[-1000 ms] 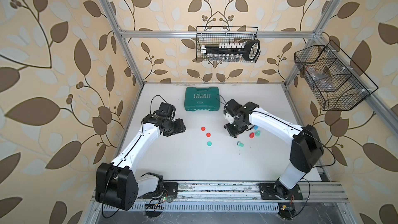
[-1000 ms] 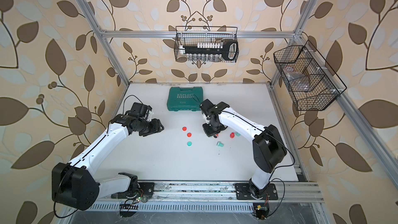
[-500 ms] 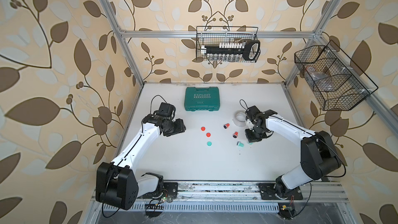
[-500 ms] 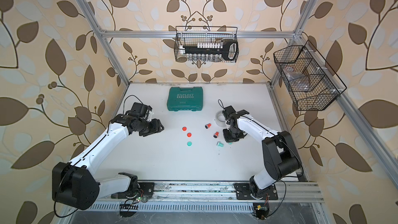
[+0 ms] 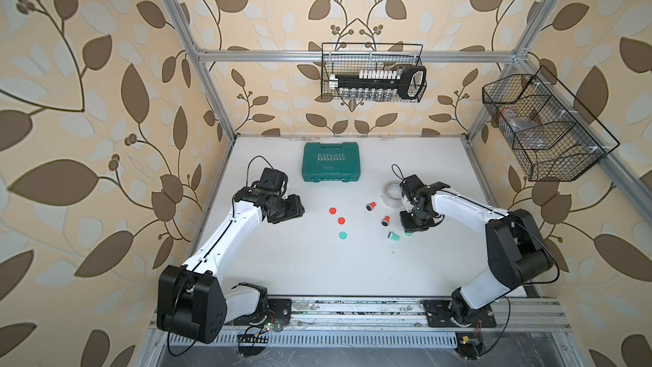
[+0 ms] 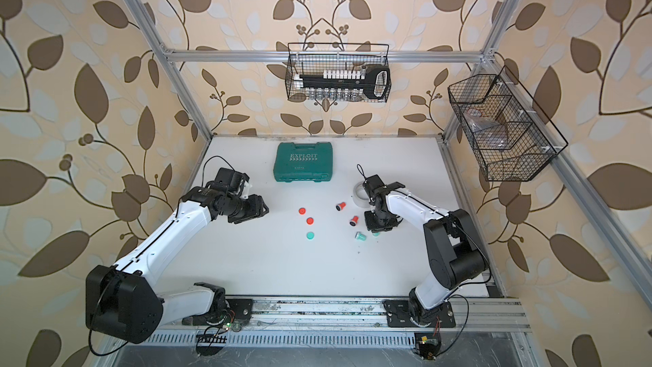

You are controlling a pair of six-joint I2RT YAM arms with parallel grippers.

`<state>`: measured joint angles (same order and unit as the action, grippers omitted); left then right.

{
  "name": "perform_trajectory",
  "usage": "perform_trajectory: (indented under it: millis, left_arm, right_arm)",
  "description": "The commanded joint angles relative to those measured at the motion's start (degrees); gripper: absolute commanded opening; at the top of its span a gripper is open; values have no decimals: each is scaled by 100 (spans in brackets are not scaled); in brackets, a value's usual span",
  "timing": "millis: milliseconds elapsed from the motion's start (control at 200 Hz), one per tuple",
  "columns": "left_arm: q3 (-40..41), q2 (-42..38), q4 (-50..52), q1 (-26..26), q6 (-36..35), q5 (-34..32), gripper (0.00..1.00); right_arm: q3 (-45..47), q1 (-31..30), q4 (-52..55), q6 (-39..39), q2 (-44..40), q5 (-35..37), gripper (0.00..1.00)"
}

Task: Close the stamp cap
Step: Place the stamp at the center of the board.

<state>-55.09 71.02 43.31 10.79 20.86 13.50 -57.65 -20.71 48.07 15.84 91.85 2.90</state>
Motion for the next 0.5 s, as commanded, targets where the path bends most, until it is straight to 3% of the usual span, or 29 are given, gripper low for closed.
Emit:
perform_trajectory:
  millis: [0,220,360,495]
  left_arm:
    - [-155,-43,11,-50,-144,29,61]
    - [-160,-54,11,-50,-138,22,61]
    - [-160,-62,11,-50,-144,11,61]
    - [-161,-65,20,-50,-145,12,61]
  right_arm:
    - [-305,12,329,51,-295,148,29]
    - [-919,-205,793,78,-527,273,29]
    - [-1532,-608,1062,-47,-36,218,29]
    - [-1767,-728,870,344,236,110,29]
